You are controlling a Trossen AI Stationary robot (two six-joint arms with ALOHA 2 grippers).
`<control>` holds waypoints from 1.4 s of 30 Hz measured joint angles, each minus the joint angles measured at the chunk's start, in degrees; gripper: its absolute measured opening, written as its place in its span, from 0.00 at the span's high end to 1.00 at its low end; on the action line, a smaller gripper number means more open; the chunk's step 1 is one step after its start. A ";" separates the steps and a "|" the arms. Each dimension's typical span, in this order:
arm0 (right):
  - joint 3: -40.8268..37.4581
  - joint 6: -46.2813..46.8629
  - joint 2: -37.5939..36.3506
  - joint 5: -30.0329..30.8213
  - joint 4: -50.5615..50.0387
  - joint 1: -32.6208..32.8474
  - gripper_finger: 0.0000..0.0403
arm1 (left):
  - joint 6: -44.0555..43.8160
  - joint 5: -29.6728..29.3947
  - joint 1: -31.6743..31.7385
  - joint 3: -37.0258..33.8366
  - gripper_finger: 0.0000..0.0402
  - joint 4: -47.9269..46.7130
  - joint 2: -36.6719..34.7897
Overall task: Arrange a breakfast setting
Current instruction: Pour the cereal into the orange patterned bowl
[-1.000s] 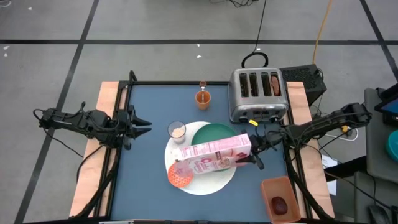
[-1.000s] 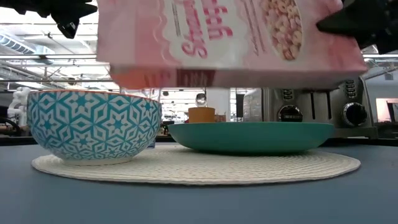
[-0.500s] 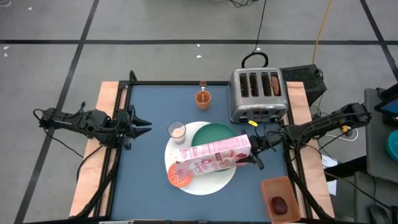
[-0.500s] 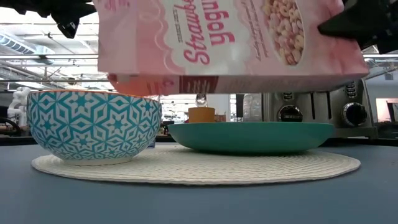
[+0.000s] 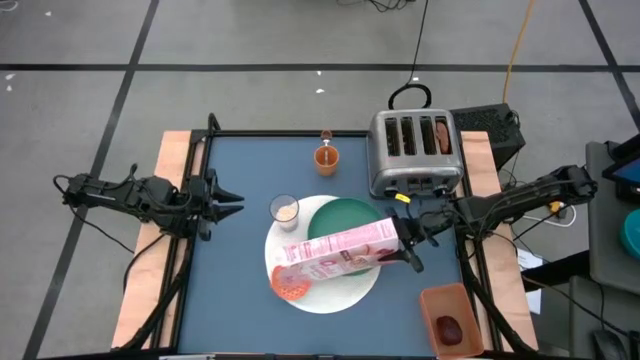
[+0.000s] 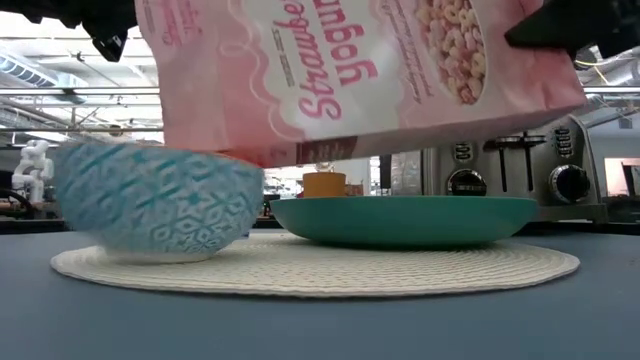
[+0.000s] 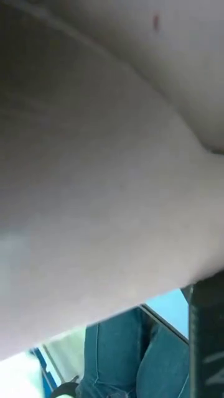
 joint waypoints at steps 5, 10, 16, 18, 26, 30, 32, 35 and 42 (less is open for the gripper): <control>0.72 -1.28 0.00 0.01 -0.42 0.00 0.46 | -0.02 0.00 0.00 0.00 0.71 0.00 0.00; 0.95 -2.78 0.00 0.09 -0.38 -0.11 0.46 | -0.02 0.00 0.00 0.00 0.71 0.00 0.00; 0.95 -2.77 0.00 0.17 -0.34 -1.11 0.46 | -0.02 0.00 0.02 0.00 0.71 0.00 0.00; 0.95 -2.82 0.00 0.12 -0.34 -1.23 0.46 | -0.02 0.00 0.00 0.00 0.71 0.00 0.00; 1.23 -2.66 0.00 -0.06 -0.69 -1.22 0.46 | -0.04 0.00 0.00 0.00 0.71 0.00 0.00; 4.79 -3.54 0.00 -0.11 -4.87 -1.22 0.46 | -0.04 0.00 0.00 0.00 0.71 0.00 0.00; 6.91 -4.63 -0.07 -0.12 -8.32 -1.22 0.46 | -0.04 0.00 0.00 0.00 0.71 0.00 0.00; 7.84 -4.26 0.01 -0.10 -11.85 -1.22 0.46 | -0.04 0.00 0.02 0.00 0.71 -0.02 0.00; 7.85 -4.20 0.14 0.10 -12.47 -1.22 0.46 | -0.04 0.00 0.02 0.00 0.71 -0.04 0.00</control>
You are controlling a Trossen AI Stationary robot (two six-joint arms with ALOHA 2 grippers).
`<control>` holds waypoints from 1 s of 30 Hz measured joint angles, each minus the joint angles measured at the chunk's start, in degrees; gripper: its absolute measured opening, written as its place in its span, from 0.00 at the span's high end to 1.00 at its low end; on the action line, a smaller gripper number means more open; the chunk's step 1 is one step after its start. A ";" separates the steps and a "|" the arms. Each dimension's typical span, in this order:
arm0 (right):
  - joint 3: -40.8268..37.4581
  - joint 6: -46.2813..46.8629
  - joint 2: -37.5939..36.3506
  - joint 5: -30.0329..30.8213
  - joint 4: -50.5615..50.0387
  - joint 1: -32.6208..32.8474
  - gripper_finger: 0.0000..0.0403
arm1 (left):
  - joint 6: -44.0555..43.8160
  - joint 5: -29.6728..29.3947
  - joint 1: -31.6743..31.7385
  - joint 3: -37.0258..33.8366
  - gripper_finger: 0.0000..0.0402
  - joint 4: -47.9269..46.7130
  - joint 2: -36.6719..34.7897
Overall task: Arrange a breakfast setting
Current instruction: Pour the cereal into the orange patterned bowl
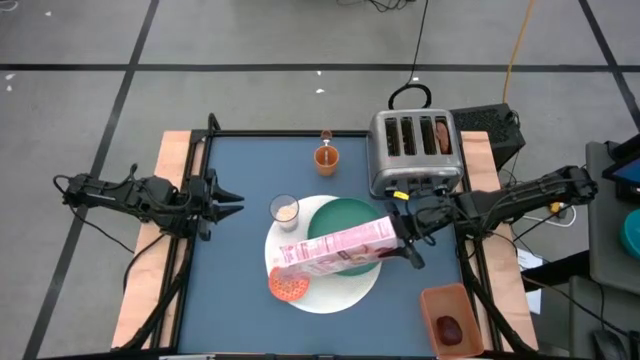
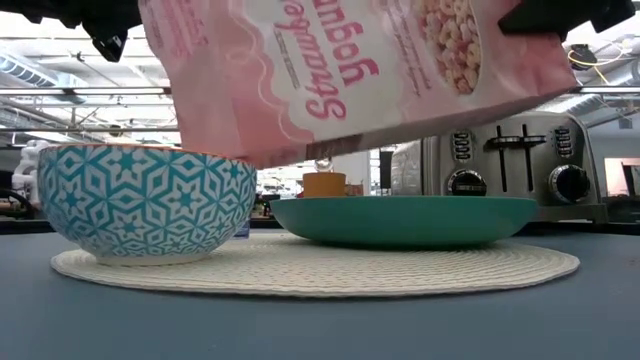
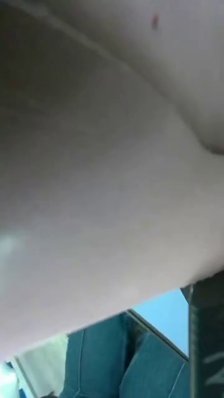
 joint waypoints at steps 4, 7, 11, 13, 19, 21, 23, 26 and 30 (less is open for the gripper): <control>0.00 -0.11 -0.02 0.05 3.16 0.00 0.46 | 0.01 0.00 -0.01 0.00 0.71 -0.01 0.00; 0.02 0.03 -0.04 -0.10 1.91 0.00 0.46 | 0.01 0.00 -0.01 0.00 0.71 -0.03 0.00; -0.04 0.03 0.02 -0.08 1.75 0.00 0.46 | 0.02 0.00 -0.01 0.01 0.71 -0.17 0.00; -0.04 0.03 -0.01 -0.08 2.06 0.00 0.46 | 0.29 0.00 -0.01 0.00 0.71 -0.30 0.00; -0.04 0.05 0.49 -0.08 1.36 0.00 0.46 | 1.12 0.00 -0.02 0.01 0.71 -0.28 0.00; -0.04 0.05 1.04 -0.10 1.38 0.00 0.46 | 1.11 0.00 -0.01 0.00 0.71 -0.28 0.00; -0.06 0.03 1.37 -0.07 1.81 0.00 0.46 | 1.07 0.00 -0.02 0.02 0.71 -0.26 -0.02; -0.04 -0.08 1.39 -0.08 3.11 0.00 0.46 | 1.06 0.00 -0.02 0.02 0.71 -0.25 -0.02; -0.04 0.05 1.44 -0.08 1.76 0.00 0.46 | 0.96 0.00 -0.02 0.02 0.71 -0.22 -0.02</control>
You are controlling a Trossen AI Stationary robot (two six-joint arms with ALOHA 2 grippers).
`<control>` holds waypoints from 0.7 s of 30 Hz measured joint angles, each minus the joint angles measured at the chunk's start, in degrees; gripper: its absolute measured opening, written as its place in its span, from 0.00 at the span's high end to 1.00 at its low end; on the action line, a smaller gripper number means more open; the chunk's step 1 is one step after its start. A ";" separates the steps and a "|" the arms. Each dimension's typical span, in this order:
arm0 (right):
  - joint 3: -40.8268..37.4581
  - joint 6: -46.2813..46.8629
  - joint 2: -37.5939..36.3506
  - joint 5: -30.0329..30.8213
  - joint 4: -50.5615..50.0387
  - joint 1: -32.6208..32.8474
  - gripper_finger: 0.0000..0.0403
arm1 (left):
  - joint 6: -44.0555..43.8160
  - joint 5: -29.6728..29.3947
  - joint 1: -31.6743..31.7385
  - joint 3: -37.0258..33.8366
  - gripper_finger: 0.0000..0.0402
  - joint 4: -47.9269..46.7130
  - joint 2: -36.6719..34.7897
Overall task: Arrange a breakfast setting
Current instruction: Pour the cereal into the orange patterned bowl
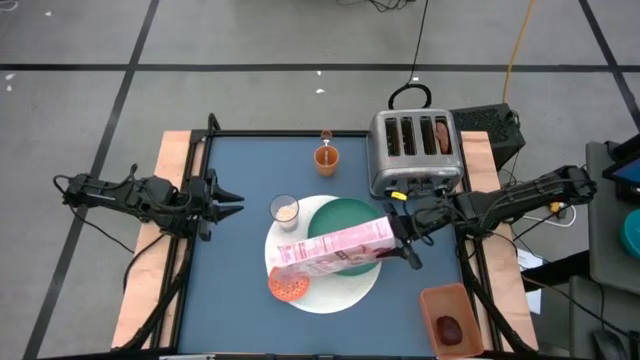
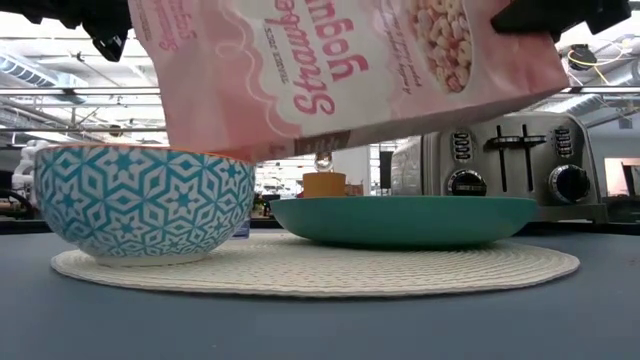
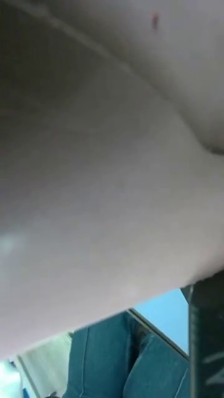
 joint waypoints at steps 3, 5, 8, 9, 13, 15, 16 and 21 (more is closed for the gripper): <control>0.00 0.00 0.00 -0.02 -0.12 0.00 0.46 | 0.02 0.00 0.00 0.00 0.71 0.00 0.00; 0.00 -0.06 0.00 -0.02 0.72 0.00 0.46 | 0.02 0.00 0.01 0.00 0.71 0.02 0.00; 0.00 0.00 -0.01 -0.02 1.40 0.00 0.46 | 0.04 0.00 0.00 0.00 0.71 0.02 0.00; 0.00 0.00 -0.02 -0.02 0.81 0.00 0.46 | 0.04 0.00 0.01 0.00 0.71 0.02 0.00; -0.02 0.04 -0.02 0.00 -0.36 0.00 0.46 | 0.13 0.00 0.00 0.00 0.71 0.02 0.00; -0.02 -0.04 0.00 -0.02 0.85 0.00 0.46 | 0.13 0.00 0.01 0.00 0.71 0.02 0.00; -0.02 -0.06 0.00 0.00 1.13 0.00 0.46 | 0.13 0.00 0.00 0.00 0.71 0.02 0.00; -0.02 0.76 -0.02 0.00 -0.77 0.02 0.46 | 0.11 0.00 0.02 0.00 0.71 0.02 0.00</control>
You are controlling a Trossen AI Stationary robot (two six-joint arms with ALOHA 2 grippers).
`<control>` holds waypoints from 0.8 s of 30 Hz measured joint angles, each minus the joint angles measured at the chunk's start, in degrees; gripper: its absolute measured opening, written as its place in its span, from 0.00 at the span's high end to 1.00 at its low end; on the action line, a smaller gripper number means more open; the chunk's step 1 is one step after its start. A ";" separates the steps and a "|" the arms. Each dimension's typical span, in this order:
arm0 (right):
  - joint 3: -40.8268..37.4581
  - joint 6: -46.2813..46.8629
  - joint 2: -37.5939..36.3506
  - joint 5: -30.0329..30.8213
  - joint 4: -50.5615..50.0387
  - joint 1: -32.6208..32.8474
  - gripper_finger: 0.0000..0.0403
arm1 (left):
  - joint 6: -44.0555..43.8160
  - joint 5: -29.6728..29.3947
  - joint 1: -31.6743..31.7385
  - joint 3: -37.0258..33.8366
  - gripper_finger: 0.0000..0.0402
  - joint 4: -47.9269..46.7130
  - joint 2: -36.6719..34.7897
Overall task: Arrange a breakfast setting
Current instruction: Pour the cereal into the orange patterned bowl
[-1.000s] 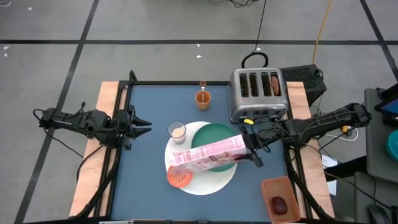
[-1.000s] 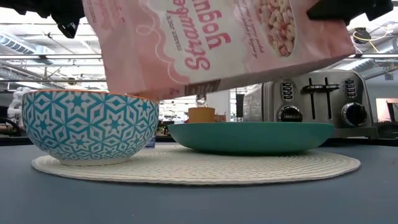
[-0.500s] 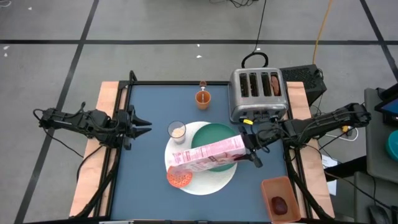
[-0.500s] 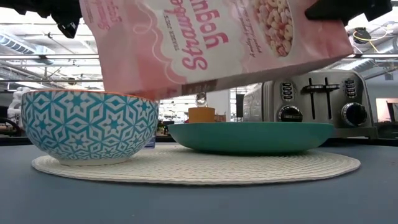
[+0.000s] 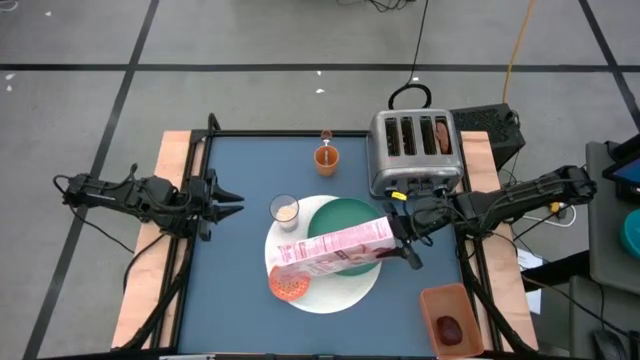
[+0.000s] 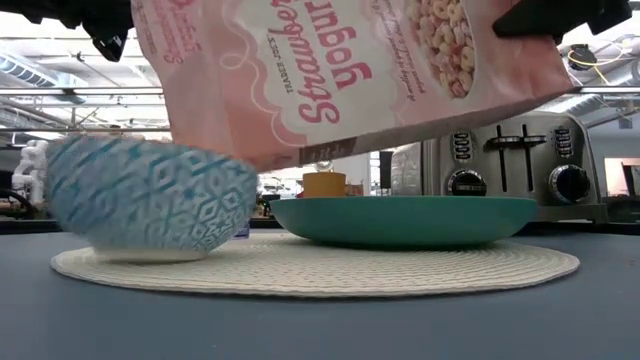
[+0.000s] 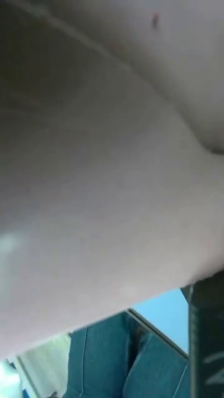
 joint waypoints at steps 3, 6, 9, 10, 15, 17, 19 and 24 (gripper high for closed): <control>0.00 -0.24 0.04 -0.05 1.18 0.00 0.46 | 0.00 0.00 0.00 0.00 0.71 0.00 0.00; 0.00 -0.62 0.02 -0.07 2.37 0.00 0.46 | -0.02 0.00 -0.01 0.00 0.71 0.00 0.00; 0.00 -0.52 0.04 -0.07 1.88 0.00 0.46 | -0.02 0.00 -0.02 0.00 0.71 0.00 0.00; 0.00 -0.54 0.04 -0.08 1.90 0.00 0.46 | -0.02 0.00 0.00 0.00 0.71 0.00 0.02; 0.00 -0.71 0.02 -0.09 2.31 0.00 0.46 | -0.02 0.00 0.00 0.00 0.71 0.00 0.00; 0.05 -0.71 0.02 -0.08 2.47 0.00 0.46 | -0.02 0.00 -0.02 0.00 0.71 0.00 0.00; 1.11 -0.72 0.02 -0.08 1.32 0.00 0.46 | -0.02 0.00 -0.02 0.00 0.71 0.00 0.00; 4.43 -1.23 -0.07 -0.09 -2.08 0.00 0.46 | -0.02 0.00 0.00 0.00 0.71 0.00 0.00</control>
